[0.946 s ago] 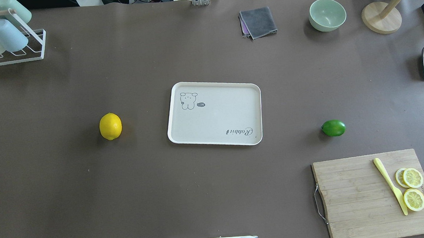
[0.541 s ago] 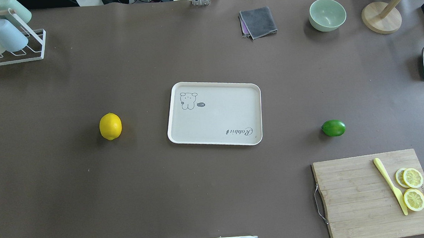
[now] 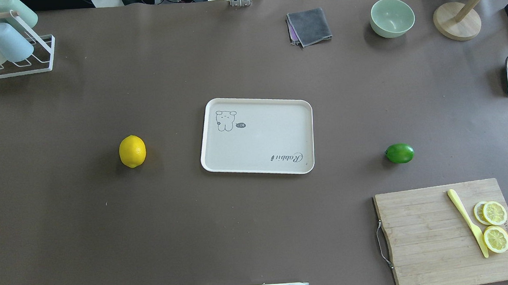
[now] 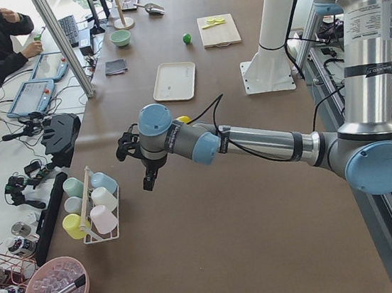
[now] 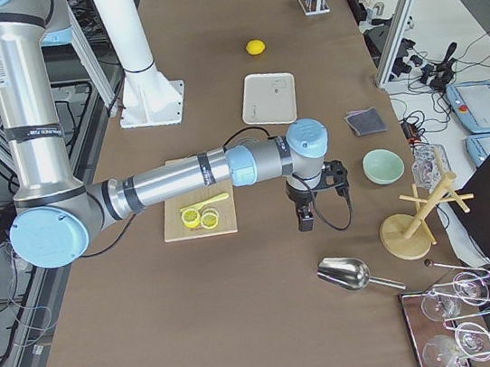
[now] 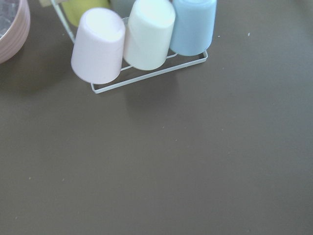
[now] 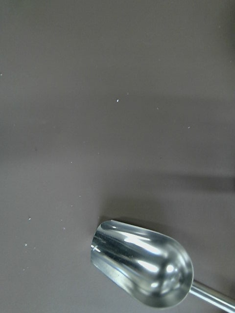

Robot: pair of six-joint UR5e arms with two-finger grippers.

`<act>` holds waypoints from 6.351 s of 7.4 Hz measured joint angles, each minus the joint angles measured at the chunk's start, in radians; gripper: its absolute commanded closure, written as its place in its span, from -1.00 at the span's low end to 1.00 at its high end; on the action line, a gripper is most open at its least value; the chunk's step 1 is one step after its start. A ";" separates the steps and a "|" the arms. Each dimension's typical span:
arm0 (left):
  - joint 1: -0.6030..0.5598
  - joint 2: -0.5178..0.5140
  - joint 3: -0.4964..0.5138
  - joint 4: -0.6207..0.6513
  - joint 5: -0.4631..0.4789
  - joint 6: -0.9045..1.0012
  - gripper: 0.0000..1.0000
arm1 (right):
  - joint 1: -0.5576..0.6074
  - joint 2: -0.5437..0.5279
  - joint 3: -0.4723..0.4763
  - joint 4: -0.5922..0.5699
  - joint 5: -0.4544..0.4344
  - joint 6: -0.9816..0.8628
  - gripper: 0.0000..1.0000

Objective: Place all lemons on tray

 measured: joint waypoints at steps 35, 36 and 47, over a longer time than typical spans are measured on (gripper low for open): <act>0.546 -0.168 -0.014 -0.256 0.319 -0.834 -0.96 | -0.639 0.062 0.080 0.498 -0.200 0.771 1.00; 0.575 -0.172 -0.016 -0.255 0.349 -0.859 -0.96 | -0.638 0.070 0.080 0.498 -0.202 0.772 1.00; 0.851 -0.192 -0.003 -0.255 0.595 -0.989 -0.38 | -0.705 0.270 0.011 0.482 -0.284 0.895 1.00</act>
